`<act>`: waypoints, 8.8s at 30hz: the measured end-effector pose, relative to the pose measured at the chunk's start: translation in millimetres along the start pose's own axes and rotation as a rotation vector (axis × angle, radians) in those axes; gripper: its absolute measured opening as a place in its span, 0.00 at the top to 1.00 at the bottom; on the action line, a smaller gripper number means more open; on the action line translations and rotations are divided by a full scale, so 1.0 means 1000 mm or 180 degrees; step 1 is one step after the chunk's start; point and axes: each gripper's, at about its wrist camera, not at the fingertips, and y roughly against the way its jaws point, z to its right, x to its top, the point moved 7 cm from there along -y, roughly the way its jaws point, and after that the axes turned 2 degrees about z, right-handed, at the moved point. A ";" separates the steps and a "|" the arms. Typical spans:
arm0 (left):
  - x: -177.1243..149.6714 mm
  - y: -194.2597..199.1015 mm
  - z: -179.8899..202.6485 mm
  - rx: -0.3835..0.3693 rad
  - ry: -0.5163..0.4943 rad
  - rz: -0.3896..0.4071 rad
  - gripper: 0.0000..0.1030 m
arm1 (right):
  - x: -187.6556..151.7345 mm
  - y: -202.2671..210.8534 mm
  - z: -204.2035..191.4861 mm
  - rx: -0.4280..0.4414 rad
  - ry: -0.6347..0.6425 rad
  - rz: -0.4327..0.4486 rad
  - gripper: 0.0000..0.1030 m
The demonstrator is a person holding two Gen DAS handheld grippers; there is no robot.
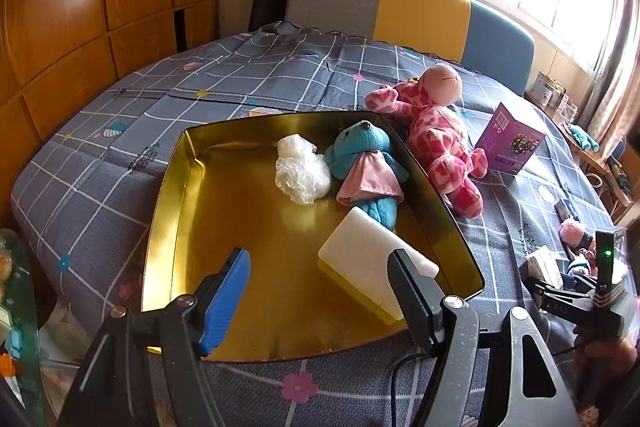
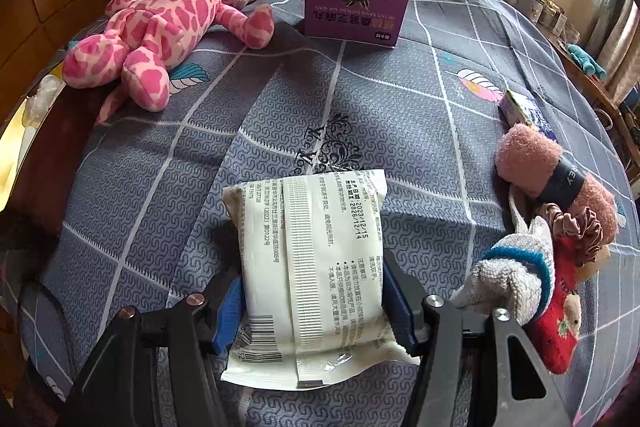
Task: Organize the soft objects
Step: 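Open the left tool to drop the plastic bag beside the bear, then carry the white snack packet with the right tool over the gold tray, then lower the snack packet into the tray and open the right tool, then move both tools from the tray toward the glove, towel and sock, then close the left tool on the white knit glove with blue cuff, then lift the glove with the left tool while the right tool grasps the brown satin scrunchie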
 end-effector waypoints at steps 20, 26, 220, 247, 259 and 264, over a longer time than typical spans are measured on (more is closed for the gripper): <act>-0.001 0.014 -0.030 0.0154 0.0122 0.0147 0.30 | 0.063 0.068 -0.096 0.0530 0.0312 0.0361 0.43; 0.003 0.016 -0.044 0.0208 0.0223 0.0185 0.30 | 0.080 0.076 -0.169 0.0831 0.0705 0.0405 0.43; -0.071 -0.104 0.255 -0.1514 -0.1250 -0.0954 0.51 | 0.021 0.005 0.167 0.0424 -0.2170 0.0126 0.86; -0.057 -0.064 0.237 -0.1527 -0.1134 -0.0704 0.58 | 0.036 0.007 0.107 0.0725 -0.1488 0.0051 0.40; -0.047 -0.050 0.226 -0.1562 -0.1012 -0.0630 0.58 | 0.054 -0.017 0.098 0.0322 -0.1223 0.0141 0.38; -0.047 -0.048 0.224 -0.1568 -0.0997 -0.0635 0.58 | 0.052 -0.032 0.103 0.0388 -0.1420 0.0039 0.38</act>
